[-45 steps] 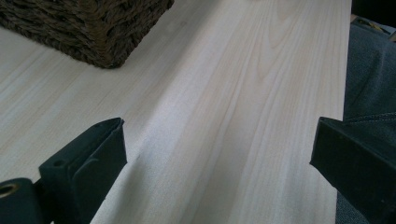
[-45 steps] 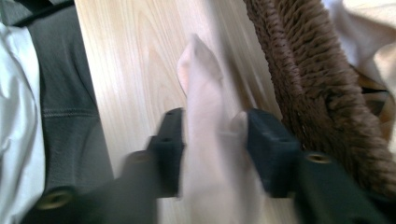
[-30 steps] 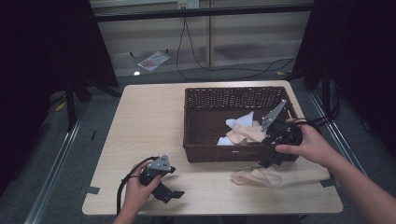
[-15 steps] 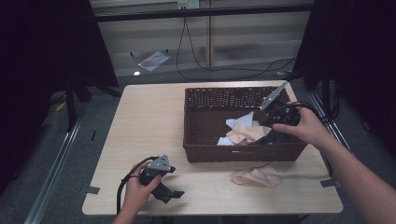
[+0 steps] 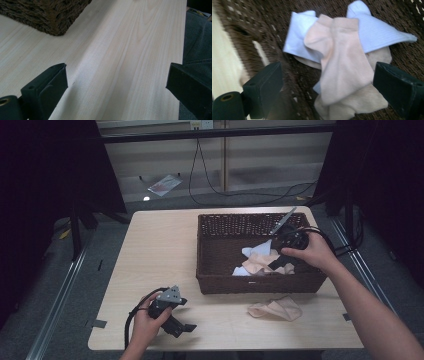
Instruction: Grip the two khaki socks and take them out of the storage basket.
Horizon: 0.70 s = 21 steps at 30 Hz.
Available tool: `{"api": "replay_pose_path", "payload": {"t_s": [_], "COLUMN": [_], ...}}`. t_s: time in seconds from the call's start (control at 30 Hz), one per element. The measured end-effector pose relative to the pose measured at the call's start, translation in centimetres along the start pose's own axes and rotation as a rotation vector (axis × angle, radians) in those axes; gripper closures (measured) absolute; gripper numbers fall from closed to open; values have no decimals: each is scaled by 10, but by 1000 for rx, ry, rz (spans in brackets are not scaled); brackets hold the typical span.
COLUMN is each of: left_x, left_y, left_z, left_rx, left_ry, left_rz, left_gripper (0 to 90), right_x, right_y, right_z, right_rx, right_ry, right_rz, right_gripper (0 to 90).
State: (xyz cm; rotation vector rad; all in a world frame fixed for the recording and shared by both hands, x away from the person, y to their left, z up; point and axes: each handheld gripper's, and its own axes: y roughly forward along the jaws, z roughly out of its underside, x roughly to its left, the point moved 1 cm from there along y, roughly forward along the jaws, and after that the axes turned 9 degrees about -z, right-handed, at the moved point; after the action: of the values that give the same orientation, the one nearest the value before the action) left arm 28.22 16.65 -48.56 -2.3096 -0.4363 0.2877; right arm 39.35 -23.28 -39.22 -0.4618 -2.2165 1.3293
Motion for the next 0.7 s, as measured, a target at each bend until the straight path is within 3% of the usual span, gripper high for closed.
{"api": "replay_pose_path", "payload": {"t_s": [0.07,0.23,0.37,0.6,0.7], "left_x": [0,0,0,0,1], "left_y": [0,0,0,0,-1], "left_z": [0,0,0,0,0], "left_rx": [1,-5,-6,-1,10], "left_ry": [4,0,2,3,6], "left_rz": [0,-1,2,4,2], "left_gripper": [32,32,32,32,32], "right_x": [-3,-3,-4,-16,-21], "right_y": [3,9,22,36,38], "right_z": [-1,-4,-7,1,8], "right_rx": [15,17,72,75,58], "right_ry": [-15,1,-1,22,29], "right_rz": [26,22,57,74,60], "right_gripper": [92,114,168,364,455]}}
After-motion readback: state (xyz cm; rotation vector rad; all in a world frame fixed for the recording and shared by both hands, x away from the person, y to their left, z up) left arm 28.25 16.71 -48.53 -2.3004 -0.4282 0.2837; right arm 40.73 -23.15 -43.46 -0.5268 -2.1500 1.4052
